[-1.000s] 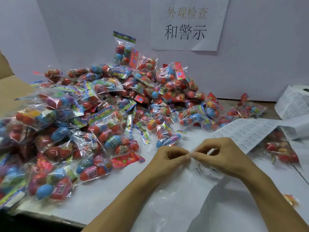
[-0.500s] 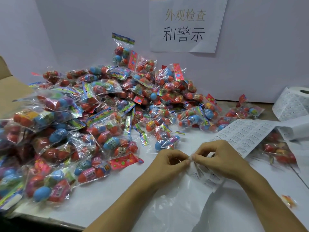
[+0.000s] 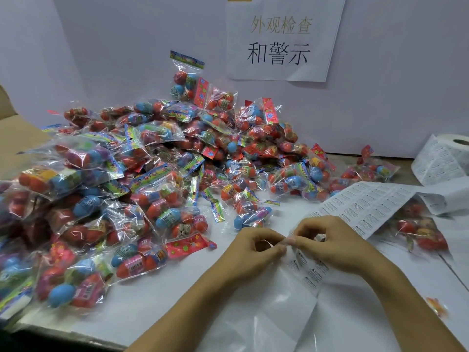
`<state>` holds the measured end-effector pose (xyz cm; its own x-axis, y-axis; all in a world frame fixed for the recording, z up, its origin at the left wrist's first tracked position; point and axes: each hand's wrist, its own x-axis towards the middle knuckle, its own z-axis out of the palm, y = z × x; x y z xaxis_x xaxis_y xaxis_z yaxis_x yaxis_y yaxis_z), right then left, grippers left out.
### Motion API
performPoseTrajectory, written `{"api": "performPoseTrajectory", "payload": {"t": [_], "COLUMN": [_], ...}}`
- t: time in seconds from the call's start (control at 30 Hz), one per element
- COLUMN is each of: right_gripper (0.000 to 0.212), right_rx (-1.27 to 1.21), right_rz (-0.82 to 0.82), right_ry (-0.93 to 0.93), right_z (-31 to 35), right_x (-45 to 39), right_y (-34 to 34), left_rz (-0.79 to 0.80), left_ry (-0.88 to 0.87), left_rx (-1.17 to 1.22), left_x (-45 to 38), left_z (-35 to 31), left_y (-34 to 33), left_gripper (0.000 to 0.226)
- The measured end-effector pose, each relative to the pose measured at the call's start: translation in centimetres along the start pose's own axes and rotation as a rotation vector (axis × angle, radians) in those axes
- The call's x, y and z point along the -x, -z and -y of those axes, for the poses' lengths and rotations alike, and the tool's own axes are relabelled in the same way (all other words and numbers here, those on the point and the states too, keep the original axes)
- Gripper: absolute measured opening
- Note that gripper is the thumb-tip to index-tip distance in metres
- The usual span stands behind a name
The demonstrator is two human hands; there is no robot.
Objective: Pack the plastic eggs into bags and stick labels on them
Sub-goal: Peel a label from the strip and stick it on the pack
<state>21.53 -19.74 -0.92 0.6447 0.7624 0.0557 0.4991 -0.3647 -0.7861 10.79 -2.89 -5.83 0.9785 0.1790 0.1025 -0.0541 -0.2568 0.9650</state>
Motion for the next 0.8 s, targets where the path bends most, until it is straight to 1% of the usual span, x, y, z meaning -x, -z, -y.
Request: {"api": "performPoseTrajectory", "payload": {"t": [0.1, 0.2, 0.23, 0.3, 0.33, 0.37, 0.4, 0.43, 0.5, 0.57, 0.63, 0.73, 0.8], "right_gripper": [0.017, 0.026, 0.031, 0.038, 0.037, 0.034, 0.028, 0.023, 0.016, 0.018, 0.023, 0.031, 0.034], "right_rx": [0.017, -0.023, -0.072, -0.257, -0.344, -0.384, -0.374, -0.332, -0.208, -0.099, -0.039, 0.021, 0.033], "right_rz": [-0.018, -0.091, -0.15, -0.346, -0.448, -0.514, -0.531, -0.523, -0.504, -0.509, -0.483, -0.417, -0.394], "right_ry": [-0.051, -0.135, -0.155, -0.143, -0.114, -0.076, -0.038, -0.009, 0.034, 0.094, 0.181, 0.27, 0.287], "right_z": [-0.1, -0.4, -0.6, -1.0, -1.1, -1.2, -1.1, -0.9, -0.7, -0.4, -0.2, -0.2, -0.2], "right_x": [-0.1, -0.4, -0.6, -0.8, -0.8, -0.7, -0.6, -0.6, -0.5, -0.5, -0.4, -0.2, -0.2], "right_y": [0.1, 0.5, 0.7, 1.2, 1.5, 1.6, 1.5, 1.2, 0.1, -0.9, -1.6, -2.2, -2.4], "left_rz": [0.0, -0.022, -0.024, -0.024, -0.027, -0.031, -0.034, -0.035, -0.073, -0.132, -0.161, -0.139, -0.129], "left_ry": [0.01, 0.028, 0.028, 0.014, -0.01, -0.048, -0.095, -0.144, -0.22, -0.234, -0.127, 0.059, 0.101], "left_rx": [0.002, 0.046, 0.046, 0.001, -0.035, -0.07, -0.097, -0.121, -0.143, -0.085, 0.054, 0.305, 0.408], "left_x": [0.1, 0.2, 0.3, 0.4, 0.4, 0.6, 0.7, 0.8, 0.8, 0.5, 0.3, 0.2, 0.2], "left_z": [0.0, -0.1, -0.1, -0.2, -0.3, -0.4, -0.6, -0.7, -0.8, -0.9, -1.4, -2.1, -2.3], "left_y": [-0.3, -0.3, -0.2, -0.2, -0.3, -0.5, -0.8, -1.0, -1.3, -1.0, -0.6, -0.4, -0.4], "left_gripper": [0.018, 0.033, 0.034, 0.026, 0.019, 0.011, 0.005, 0.003, 0.007, 0.009, 0.015, 0.029, 0.034]}}
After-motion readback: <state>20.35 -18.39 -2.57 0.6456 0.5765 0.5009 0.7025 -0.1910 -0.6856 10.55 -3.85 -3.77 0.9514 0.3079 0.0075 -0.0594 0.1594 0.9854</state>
